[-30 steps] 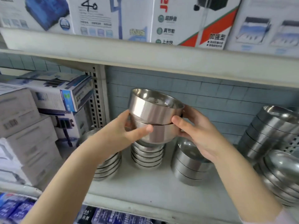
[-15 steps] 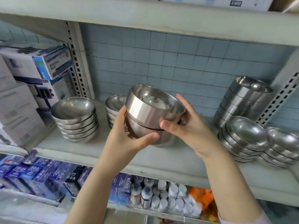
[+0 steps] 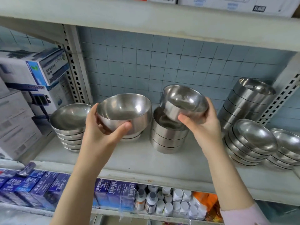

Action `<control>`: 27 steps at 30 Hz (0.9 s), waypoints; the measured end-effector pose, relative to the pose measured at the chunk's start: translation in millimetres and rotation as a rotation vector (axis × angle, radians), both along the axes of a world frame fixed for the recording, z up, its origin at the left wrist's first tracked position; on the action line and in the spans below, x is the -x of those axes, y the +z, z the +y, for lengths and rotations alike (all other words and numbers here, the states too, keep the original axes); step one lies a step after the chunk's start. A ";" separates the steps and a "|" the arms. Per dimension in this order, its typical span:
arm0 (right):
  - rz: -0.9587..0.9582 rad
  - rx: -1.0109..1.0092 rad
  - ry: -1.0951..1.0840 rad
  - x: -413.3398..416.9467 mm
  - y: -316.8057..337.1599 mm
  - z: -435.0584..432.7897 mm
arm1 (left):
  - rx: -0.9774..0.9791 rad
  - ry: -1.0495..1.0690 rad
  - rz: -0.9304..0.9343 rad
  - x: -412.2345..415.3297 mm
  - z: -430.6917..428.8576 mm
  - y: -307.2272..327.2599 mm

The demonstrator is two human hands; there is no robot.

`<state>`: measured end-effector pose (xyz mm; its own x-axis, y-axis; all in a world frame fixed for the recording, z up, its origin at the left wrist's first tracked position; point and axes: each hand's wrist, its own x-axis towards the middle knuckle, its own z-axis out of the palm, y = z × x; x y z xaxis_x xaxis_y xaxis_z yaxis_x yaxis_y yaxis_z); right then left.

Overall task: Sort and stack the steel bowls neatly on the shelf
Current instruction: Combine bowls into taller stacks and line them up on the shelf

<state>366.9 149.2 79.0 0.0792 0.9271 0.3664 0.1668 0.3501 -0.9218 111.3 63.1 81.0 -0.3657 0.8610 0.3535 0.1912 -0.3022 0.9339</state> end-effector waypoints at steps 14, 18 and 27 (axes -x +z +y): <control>-0.128 0.127 0.022 8.9 -24.5 7.0 | -0.029 -0.161 0.034 9.9 41.6 13.4; -0.177 0.170 0.019 6.0 -22.5 9.2 | -0.070 -0.255 0.083 -8.6 67.3 27.0; 0.052 0.105 0.089 -10.9 -18.0 5.9 | -0.062 -0.381 0.223 -63.3 107.1 22.1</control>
<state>377.8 155.1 61.0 0.0113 0.9644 0.2643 0.0908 0.2622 -0.9607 174.6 170.3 103.1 0.0647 0.8940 0.4433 0.2496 -0.4446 0.8603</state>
